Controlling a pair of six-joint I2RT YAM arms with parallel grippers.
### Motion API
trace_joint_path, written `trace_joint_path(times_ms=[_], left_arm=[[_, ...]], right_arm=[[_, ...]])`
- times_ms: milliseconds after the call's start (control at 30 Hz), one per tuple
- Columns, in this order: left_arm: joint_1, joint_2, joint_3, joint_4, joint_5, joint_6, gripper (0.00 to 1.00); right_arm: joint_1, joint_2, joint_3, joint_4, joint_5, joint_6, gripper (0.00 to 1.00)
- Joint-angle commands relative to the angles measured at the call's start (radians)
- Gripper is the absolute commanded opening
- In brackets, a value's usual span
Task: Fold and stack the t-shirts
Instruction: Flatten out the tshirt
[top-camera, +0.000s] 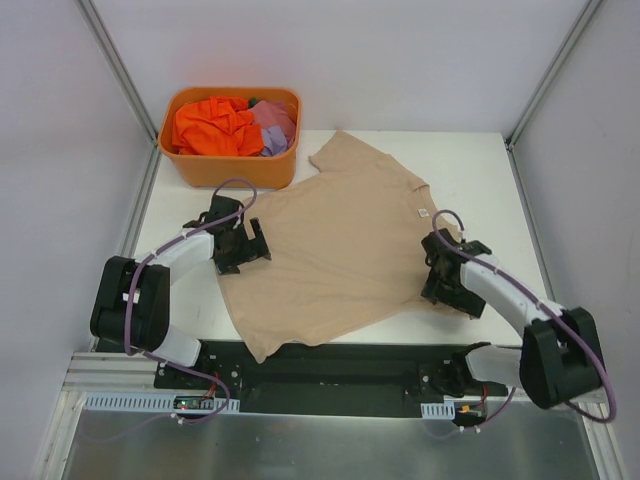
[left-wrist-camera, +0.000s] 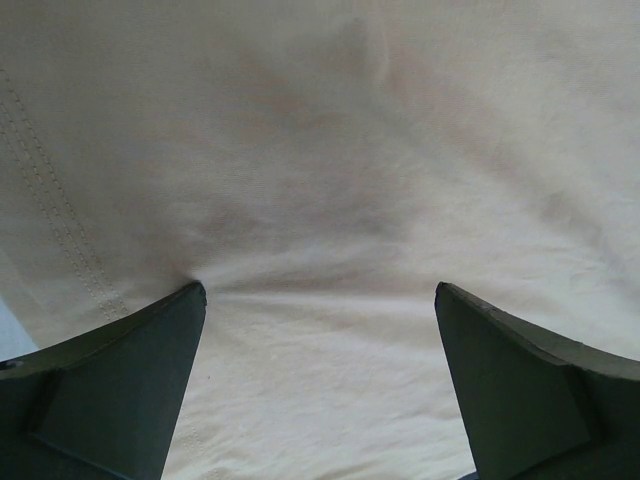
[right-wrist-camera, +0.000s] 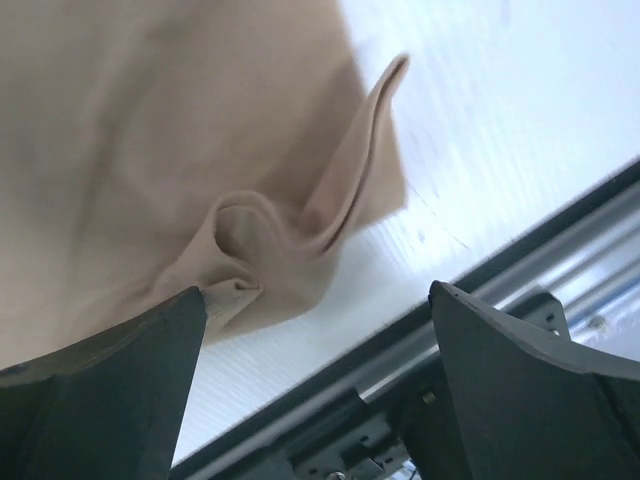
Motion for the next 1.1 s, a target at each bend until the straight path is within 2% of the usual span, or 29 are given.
trace_joint_path(times_ms=[0,33,100,300,367,433,500,567,633,667,767,867,1000,1067], left_arm=[[0.016,0.036,0.012,-0.030,-0.059,0.041,0.99],[0.016,0.035,0.015,-0.032,-0.051,0.042,0.99],[0.016,0.026,0.017,-0.034,-0.047,0.045,0.99],[0.017,-0.010,0.009,-0.037,-0.051,0.045,0.99],[0.017,-0.011,0.011,-0.037,-0.039,0.039,0.99],[0.017,-0.007,0.014,-0.037,-0.021,0.039,0.99],[0.017,-0.005,0.011,-0.037,-0.013,0.037,0.99],[0.016,-0.008,0.006,-0.037,-0.008,0.036,0.99],[0.017,-0.014,0.002,-0.037,0.002,0.033,0.99],[0.017,-0.019,-0.001,-0.037,0.007,0.031,0.99],[0.017,-0.039,-0.012,-0.037,0.005,0.030,0.99],[0.017,-0.056,-0.018,-0.037,0.005,0.033,0.99],[0.017,-0.065,-0.027,-0.037,-0.001,0.033,0.99],[0.017,-0.062,-0.026,-0.035,-0.002,0.033,0.99]], right_arm=[[-0.027,-0.220,-0.112,-0.167,0.001,0.123,0.96],[-0.026,-0.286,-0.139,-0.129,-0.048,0.091,0.96],[-0.029,-0.412,-0.166,-0.122,-0.128,0.146,0.96],[-0.030,-0.771,-0.048,-0.344,0.023,0.249,0.96],[-0.032,-0.865,-0.034,-0.285,0.059,0.202,0.96],[-0.030,-0.919,-0.055,-0.167,0.013,0.107,0.96],[-0.032,-0.902,-0.084,-0.017,-0.124,0.021,0.96],[-0.030,-0.812,-0.106,0.094,-0.256,-0.003,0.97],[-0.032,-0.651,-0.100,0.099,-0.326,-0.021,0.98],[-0.029,-0.578,-0.091,0.085,-0.328,-0.029,0.99],[-0.026,-0.383,-0.078,0.037,-0.253,-0.023,0.92],[-0.024,-0.328,-0.110,0.076,-0.208,-0.012,0.89],[-0.026,-0.301,-0.166,0.157,-0.261,0.022,0.74],[-0.024,-0.289,-0.187,0.169,-0.286,0.038,0.70]])
